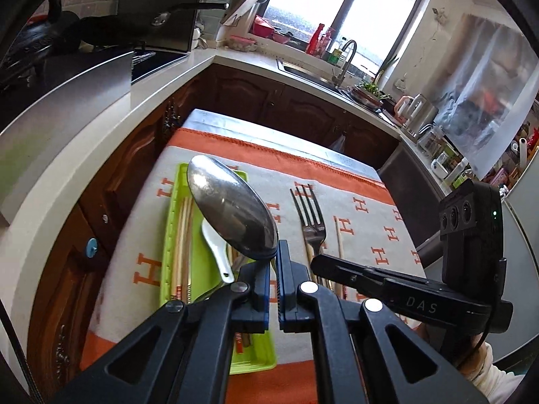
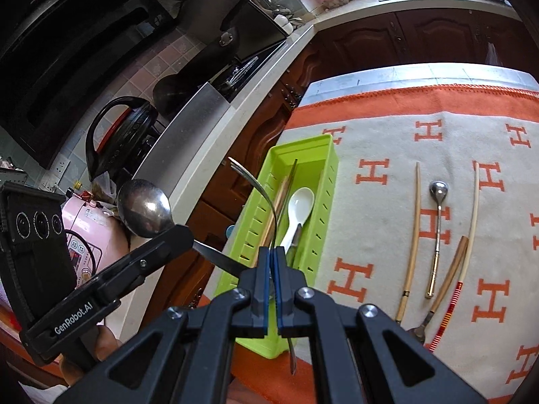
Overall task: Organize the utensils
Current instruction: 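Carry both held utensils toward the green tray, then lower both utensils into the green tray and open both tools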
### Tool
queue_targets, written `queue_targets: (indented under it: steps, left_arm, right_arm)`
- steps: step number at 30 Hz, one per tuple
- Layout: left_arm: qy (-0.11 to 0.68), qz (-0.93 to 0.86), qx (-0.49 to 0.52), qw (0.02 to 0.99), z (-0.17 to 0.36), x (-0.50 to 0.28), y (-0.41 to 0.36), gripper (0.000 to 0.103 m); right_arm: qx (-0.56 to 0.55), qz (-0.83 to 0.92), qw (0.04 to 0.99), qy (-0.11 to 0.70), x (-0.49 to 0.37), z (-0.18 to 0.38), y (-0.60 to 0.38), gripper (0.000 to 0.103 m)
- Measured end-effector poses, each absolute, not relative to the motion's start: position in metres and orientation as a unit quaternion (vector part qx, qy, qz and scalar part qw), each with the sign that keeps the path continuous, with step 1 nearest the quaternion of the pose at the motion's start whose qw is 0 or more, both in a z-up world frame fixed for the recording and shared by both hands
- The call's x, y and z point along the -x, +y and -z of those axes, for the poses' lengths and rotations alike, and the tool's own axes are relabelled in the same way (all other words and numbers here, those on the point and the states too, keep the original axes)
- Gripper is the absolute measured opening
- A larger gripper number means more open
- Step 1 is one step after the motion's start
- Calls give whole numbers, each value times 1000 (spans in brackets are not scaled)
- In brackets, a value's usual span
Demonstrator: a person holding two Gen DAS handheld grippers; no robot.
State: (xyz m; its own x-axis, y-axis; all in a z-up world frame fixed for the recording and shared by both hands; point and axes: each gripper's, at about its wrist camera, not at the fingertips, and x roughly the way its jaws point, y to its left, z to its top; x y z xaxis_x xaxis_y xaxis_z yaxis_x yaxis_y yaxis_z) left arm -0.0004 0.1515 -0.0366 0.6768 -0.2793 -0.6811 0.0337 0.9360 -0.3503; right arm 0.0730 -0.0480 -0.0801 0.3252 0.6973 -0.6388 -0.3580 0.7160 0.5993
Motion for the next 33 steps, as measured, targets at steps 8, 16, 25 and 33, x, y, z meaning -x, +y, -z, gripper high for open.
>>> queue_targets:
  steps: [8, 16, 25, 33]
  left_arm:
    - [407, 48, 147, 900, 31, 16, 194, 1]
    - [452, 44, 114, 884, 57, -7, 192, 1]
    - [487, 43, 91, 867, 98, -63, 180, 1]
    - [493, 42, 89, 865, 120, -95, 168, 3]
  right_arm:
    - [-177, -353, 775, 493, -77, 82, -14, 2]
    - [-180, -340, 758, 526, -93, 114, 16, 2]
    - [-187, -273, 771, 545, -117, 146, 18, 2]
    - [-185, -261, 770, 552, -134, 154, 19, 5]
